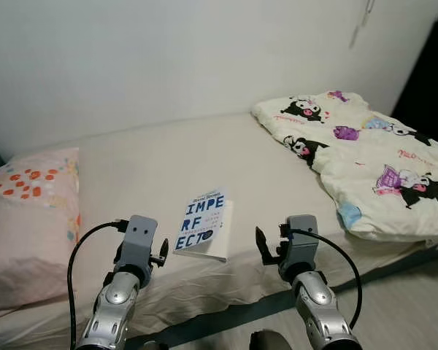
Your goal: Clean up the room
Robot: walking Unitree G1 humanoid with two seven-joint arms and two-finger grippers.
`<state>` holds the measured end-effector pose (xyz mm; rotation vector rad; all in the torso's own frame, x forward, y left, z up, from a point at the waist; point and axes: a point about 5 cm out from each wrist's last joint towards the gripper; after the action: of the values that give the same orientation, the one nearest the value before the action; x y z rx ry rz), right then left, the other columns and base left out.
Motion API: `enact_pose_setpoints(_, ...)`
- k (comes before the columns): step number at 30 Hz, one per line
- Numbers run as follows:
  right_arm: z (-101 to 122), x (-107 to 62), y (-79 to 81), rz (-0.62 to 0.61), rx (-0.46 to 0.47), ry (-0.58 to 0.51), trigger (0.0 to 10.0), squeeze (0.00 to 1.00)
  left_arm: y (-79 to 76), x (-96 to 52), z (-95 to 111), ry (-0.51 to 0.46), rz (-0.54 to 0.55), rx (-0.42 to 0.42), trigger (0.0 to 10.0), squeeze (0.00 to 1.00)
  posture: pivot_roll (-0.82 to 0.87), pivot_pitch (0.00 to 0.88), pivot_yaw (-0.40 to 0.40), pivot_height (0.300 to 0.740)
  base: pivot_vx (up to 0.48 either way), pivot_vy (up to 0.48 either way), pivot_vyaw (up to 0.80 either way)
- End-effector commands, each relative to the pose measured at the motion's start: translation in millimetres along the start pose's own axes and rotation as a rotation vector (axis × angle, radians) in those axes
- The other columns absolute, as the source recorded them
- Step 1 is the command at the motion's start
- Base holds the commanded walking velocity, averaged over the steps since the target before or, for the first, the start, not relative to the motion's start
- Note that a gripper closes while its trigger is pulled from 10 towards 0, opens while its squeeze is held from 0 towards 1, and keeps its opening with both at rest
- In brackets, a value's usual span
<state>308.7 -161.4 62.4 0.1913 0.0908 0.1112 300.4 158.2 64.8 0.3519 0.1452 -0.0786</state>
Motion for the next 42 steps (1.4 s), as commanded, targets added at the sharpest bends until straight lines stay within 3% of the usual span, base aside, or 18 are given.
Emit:
enact_pose_setpoints(1, 0.9, -0.7, 1.7, 0.001, 0.006, -0.015, 10.0, 0.0, 1.2, -0.4, -1.3, 0.01, -0.007, -0.005, 10.0, 0.0, -0.07, 0.047, 0.012, 0.622, 0.0, 0.0, 0.0)
enact_pose_setpoints(17, 1.0, -0.6, 0.7, 0.009, 0.02, -0.015, 10.0, 0.0, 4.4, -2.1, -0.8, 0.039, -0.023, -0.035, 10.0, 0.0, -0.05, 0.08, 0.017, 0.592, 0.0, 0.0, 0.0)
enact_pose_setpoints(19, 2.1, 1.0, 0.9, 0.021, 0.011, -0.01, 10.0, 0.0, 5.1, -6.7, -7.2, 0.083, -0.052, -0.149, 10.0, 0.0, -0.04, 0.096, 0.016, 0.582, 0.0, 0.0, 0.0)
enact_pose_setpoints(20, 2.1, 1.0, 0.9, 0.021, 0.011, -0.01, 10.0, 0.0, 5.1, -6.7, -7.2, 0.083, -0.052, -0.149, 10.0, 0.0, -0.04, 0.096, 0.016, 0.582, 0.0, 0.0, 0.0)
enact_pose_setpoints(22, 3.8, 2.6, 1.3, 0.031, 0.006, -0.01, 10.0, 0.0, 2.3, -11.5, -10.6, 0.123, -0.119, -0.31, 10.0, 0.0, -0.04, 0.108, 0.014, 0.577, 0.0, 0.0, 0.0)
enact_pose_setpoints(23, 3.8, 2.6, 1.3, 0.031, 0.006, -0.01, 10.0, 0.0, 2.3, -11.5, -10.6, 0.123, -0.119, -0.31, 10.0, 0.0, -0.04, 0.108, 0.014, 0.577, 0.0, 0.0, 0.0)
enact_pose_setpoints(24, 4.5, 3.1, 1.6, 0.034, 0.004, -0.009, 10.0, 0.0, 0.4, -13.5, -10.8, 0.135, -0.154, -0.378, 10.0, 0.0, -0.04, 0.108, 0.014, 0.577, 0.0, 0.0, 0.0)
enact_pose_setpoints(25, 6.5, 4.4, 2.1, 0.04, 0.003, -0.012, 10.0, 0.0, -2.1, -19.4, -8.7, 0.145, -0.253, -0.527, 10.0, 0.0, -0.03, 0.124, 0.013, 0.577, 0.0, 0.0, 0.0)
enact_pose_setpoints(26, 8.5, 5.4, 2.7, 0.047, 0.005, -0.015, 10.0, 0.0, -2.5, -25.2, -7.3, 0.15, -0.335, -0.613, 10.0, 0.0, -0.03, 0.131, 0.012, 0.577, 0.0, 0.0, 0.0)
enact_pose_setpoints(29, 10.6, 6.8, 3.7, 0.056, 0.003, -0.016, 10.0, 0.0, 0.9, -33.4, -9.9, 0.171, -0.417, -0.68, 10.0, 0.0, -0.03, 0.14, 0.012, 0.577, 0.0, 0.0, 0.0)
enact_pose_setpoints(35, 10.7, 6.5, 5.3, 0.078, 0.006, -0.014, 10.0, 0.0, 16.6, -41.2, -24.4, 0.225, -0.369, -0.714, 10.0, 0.0, -0.02, 0.159, 0.01, 0.562, 0.0, 0.0, 0.0)
enact_pose_setpoints(36, 8.3, 4.2, 7.0, 0.094, 0.0, -0.009, 10.0, 0.0, 20.4, -44.9, -24.4, 0.217, -0.321, -0.824, 10.0, 0.0, -0.02, 0.175, 0.003, 0.558, 0.0, 0.0, 0.0)
enact_pose_setpoints(37, 8.3, 4.2, 7.0, 0.094, 0.0, -0.009, 10.0, 0.0, 20.4, -44.9, -24.4, 0.217, -0.321, -0.824, 10.0, 0.0, -0.02, 0.175, 0.003, 0.558, 0.0, 0.0, 0.0)
enact_pose_setpoints(40, 4.7, 2.1, 9.2, 0.11, -0.033, 0.003, 10.0, 0.0, 21.0, -45.1, -22.0, 0.192, -0.261, -0.927, 10.0, 0.0, -0.02, 0.175, 0.003, 0.558, 0.0, 0.0, 0.0)
enact_pose_setpoints(42, 2.0, -0.8, 14.0, 0.165, -0.18, 0.001, 10.0, 0.0, 17.8, -44.3, -19.6, 0.198, -0.224, -0.982, 10.0, 0.0, -0.02, 0.181, 0.002, 0.558, 0.0, 0.0, 0.0)
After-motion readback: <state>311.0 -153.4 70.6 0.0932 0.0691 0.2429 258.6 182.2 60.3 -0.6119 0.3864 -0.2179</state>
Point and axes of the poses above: a point about 5 cm out from each wrist's last joint towards the gripper, its own x axis pointing out of the wrist towards the gripper, its own z axis along the axis of the wrist's last joint, y = z × x, and after that the axes turned 11 degrees about x, right-handed
